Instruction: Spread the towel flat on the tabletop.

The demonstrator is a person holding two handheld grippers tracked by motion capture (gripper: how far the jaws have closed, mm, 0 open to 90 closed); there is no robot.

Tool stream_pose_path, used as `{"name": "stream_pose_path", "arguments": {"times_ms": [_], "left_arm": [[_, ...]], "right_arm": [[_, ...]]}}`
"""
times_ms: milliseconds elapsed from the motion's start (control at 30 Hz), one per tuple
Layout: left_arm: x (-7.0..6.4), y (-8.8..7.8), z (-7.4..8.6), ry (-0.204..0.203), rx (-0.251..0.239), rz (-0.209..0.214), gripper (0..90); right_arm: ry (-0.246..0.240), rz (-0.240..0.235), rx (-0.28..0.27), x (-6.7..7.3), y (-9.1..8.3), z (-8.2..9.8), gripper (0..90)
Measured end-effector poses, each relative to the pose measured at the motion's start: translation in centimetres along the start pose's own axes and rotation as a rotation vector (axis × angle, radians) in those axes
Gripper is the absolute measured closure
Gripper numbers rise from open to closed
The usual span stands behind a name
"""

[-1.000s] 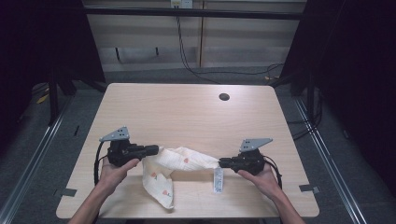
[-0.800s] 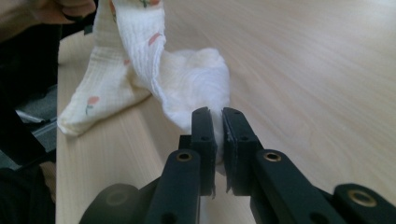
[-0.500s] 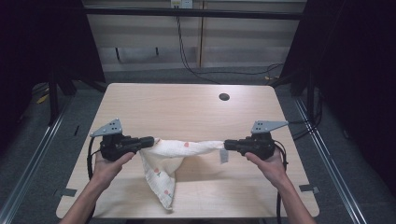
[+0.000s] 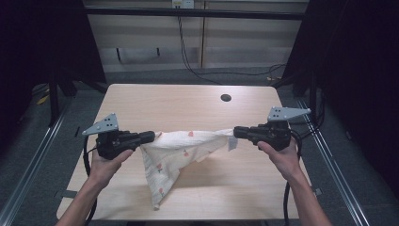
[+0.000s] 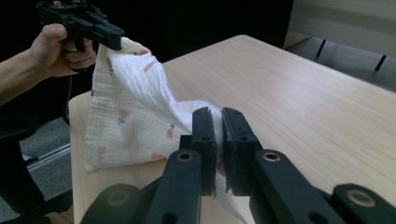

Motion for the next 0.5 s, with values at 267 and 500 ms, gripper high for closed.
{"name": "stream_pose_path", "arguments": {"times_ms": [267,500], "left_arm": [[-1.4,-1.2,-3.0,0.053,-0.087,0.048,86.6],[-3.0,-2.1,-5.2,0.104,-0.111,0.054,86.6]], "right_arm": [[-0.034,0.001,-0.007,3.2,-2.4,-2.1,84.6],[-0.048,0.014,-0.038,5.9,-5.2,-3.0,84.8]]}}
Point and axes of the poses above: each handheld gripper's, and its own axes: y roughly forward along the jaws, z roughly out of its underside, x roughly to its left, the point moved 2 cm from there along y, roughly forward along the jaws, and after that the axes turned 11 degrees about y, right-handed, at the moved point
